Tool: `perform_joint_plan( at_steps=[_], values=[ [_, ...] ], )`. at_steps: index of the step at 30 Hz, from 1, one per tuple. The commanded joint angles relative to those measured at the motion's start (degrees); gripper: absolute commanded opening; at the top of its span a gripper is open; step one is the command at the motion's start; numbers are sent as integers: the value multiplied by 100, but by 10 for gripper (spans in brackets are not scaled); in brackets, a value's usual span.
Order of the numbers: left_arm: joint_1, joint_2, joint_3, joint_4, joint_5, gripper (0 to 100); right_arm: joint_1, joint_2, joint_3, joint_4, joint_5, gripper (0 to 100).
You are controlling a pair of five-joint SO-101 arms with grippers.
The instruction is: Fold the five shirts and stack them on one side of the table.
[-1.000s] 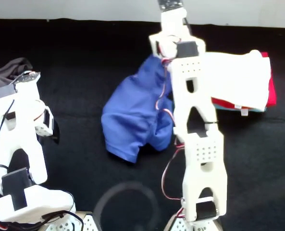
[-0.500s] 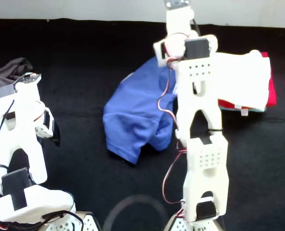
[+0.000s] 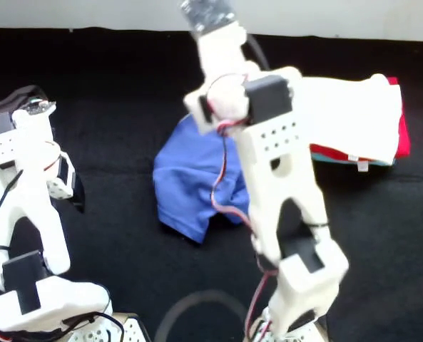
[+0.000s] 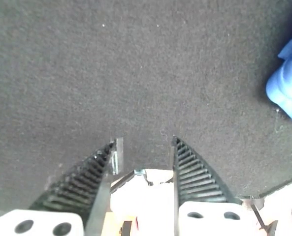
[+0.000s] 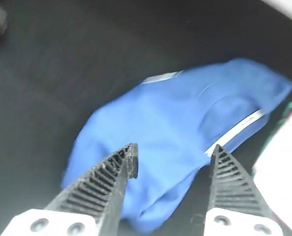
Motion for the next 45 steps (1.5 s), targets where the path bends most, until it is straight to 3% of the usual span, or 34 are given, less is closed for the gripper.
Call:
perform_joint_plan(
  at_steps=[1, 10, 19, 27, 35, 37, 40, 45],
  values=[
    [-251, -611, -215, 44, 62, 164, -400, -813, 1859, -101, -62, 235],
    [-664, -1209, -180, 44, 26, 164, -1165, -963, 4927, -1376, -53, 238],
    [-690, -1209, 479, -536, 26, 164, -1798, -954, 6044, -2044, -62, 276],
    [-690, -1209, 585, -545, 26, 164, -1833, -840, 6721, -2967, -18, 284],
    [-699, -1226, 585, -519, 26, 164, -963, 558, 6211, -3116, -18, 276],
    [-699, -1226, 585, -519, 26, 164, -734, 725, 5991, -3011, -18, 210],
    [-699, -1226, 585, -545, 26, 164, -435, 760, 5710, -2818, -18, 6],
    [-655, -1209, 593, -571, 26, 164, 84, 743, 4673, -1833, -18, 5]
  ],
)
